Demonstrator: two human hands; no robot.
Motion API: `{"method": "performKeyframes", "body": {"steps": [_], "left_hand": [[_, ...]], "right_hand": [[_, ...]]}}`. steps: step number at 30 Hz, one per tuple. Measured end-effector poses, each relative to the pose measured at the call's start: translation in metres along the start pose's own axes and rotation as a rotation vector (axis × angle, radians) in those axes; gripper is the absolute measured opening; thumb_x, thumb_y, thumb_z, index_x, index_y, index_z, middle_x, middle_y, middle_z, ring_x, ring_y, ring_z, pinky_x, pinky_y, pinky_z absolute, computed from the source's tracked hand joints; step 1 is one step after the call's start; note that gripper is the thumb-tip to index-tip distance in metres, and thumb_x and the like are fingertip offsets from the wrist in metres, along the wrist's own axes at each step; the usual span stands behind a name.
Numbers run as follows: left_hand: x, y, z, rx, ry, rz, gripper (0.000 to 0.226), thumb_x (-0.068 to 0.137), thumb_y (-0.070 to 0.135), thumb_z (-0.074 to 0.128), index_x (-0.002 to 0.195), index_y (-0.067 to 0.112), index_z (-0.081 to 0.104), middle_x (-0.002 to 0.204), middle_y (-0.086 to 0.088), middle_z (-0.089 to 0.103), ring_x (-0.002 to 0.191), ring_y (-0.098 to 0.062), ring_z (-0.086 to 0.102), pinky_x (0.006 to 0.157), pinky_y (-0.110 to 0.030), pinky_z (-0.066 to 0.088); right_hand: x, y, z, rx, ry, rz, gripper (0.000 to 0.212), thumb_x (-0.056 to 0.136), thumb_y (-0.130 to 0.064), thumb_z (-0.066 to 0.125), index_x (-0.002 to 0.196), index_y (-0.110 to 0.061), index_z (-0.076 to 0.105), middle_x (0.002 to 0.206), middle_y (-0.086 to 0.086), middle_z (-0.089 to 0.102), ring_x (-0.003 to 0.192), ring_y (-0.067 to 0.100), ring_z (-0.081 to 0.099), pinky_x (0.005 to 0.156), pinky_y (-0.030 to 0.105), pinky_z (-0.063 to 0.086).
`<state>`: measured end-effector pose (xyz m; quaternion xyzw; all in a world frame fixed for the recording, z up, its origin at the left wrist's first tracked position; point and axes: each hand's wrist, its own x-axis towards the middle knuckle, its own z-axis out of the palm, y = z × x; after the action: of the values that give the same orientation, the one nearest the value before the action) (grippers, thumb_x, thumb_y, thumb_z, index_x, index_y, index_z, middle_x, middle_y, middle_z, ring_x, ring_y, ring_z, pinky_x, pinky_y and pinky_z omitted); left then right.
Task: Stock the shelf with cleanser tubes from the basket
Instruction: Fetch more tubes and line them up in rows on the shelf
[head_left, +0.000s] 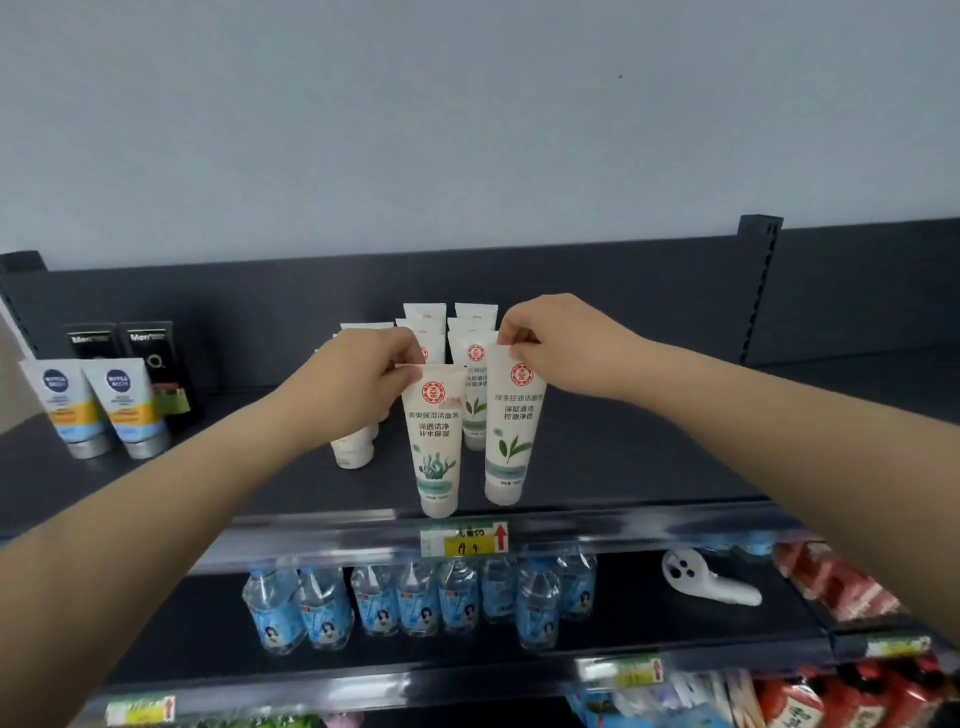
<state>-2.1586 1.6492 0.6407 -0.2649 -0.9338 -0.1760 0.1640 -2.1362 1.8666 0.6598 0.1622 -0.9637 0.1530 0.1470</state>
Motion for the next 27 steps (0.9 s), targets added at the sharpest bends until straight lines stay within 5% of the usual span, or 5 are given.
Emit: {"method": "performKeyframes", "body": {"steps": [27], "left_hand": [[0.060,-0.067,0.035,-0.069,0.046,-0.006,0.010,0.093,0.018,0.054,0.095,0.014,0.063,0.086,0.008,0.060,0.084,-0.013,0.059,0.067,-0.022,0.040]], "right_hand": [[0.074,0.002,0.050,-0.114,-0.083,0.088,0.025,0.094,-0.011,0.041,0.109,-0.014,0.061,0.107,0.003,0.063,0.093,0.020,0.062,0.079,0.037,0.054]]}}
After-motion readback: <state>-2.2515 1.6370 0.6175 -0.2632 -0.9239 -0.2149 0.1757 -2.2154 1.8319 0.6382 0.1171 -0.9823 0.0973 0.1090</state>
